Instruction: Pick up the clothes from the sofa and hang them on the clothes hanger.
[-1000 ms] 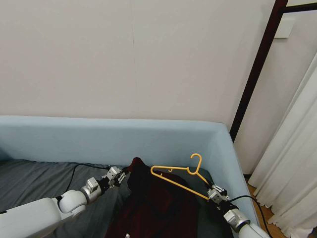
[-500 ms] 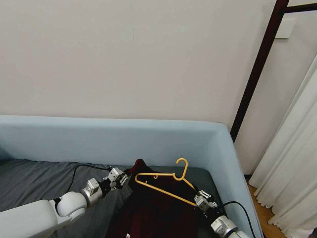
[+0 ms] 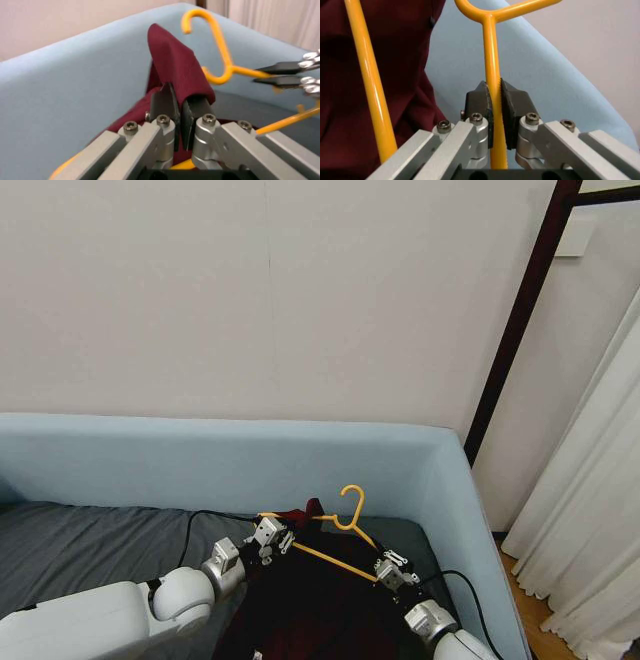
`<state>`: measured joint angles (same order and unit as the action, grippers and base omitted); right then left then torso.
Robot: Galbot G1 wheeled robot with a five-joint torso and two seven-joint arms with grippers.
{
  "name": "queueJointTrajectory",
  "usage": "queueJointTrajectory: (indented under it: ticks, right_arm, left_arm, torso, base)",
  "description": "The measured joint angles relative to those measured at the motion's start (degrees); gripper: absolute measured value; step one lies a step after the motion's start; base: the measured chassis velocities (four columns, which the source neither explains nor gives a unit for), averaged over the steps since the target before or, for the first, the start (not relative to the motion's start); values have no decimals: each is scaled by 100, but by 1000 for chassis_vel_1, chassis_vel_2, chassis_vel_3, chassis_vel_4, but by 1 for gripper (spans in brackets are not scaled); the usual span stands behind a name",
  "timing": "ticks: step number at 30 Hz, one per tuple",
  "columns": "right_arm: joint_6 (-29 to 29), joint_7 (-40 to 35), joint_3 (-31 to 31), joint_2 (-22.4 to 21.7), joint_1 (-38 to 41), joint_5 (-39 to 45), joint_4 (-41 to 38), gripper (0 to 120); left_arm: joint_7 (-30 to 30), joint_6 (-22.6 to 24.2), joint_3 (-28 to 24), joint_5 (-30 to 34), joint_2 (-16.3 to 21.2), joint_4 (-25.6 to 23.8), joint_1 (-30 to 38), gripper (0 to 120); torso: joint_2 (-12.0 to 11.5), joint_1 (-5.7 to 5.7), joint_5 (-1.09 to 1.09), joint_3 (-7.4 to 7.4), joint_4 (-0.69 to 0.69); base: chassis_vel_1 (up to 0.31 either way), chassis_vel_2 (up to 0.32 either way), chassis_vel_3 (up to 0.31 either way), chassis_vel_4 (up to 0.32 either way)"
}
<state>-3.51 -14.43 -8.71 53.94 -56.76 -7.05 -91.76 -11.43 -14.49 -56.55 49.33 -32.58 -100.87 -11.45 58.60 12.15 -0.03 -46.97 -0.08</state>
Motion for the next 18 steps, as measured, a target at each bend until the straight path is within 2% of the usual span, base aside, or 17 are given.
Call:
queueJointTrajectory:
  ticks: [6, 18]
  right_arm:
    - [-161, 22, 315, -261, -338, -48, -112, 4]
    - [38, -120, 629, -397, -452, 105, -17, 4]
  left_arm:
    - [-54, -98, 138, -104, 217, 313, -54, 0]
    - [-72, -134, 192, -228, 370, 146, -76, 0]
  torso:
    - [0, 0, -3, 1, 2]
    - [0, -1, -1, 0, 1]
  base:
    - [0, 0, 0, 0]
    - [0, 0, 0, 0]
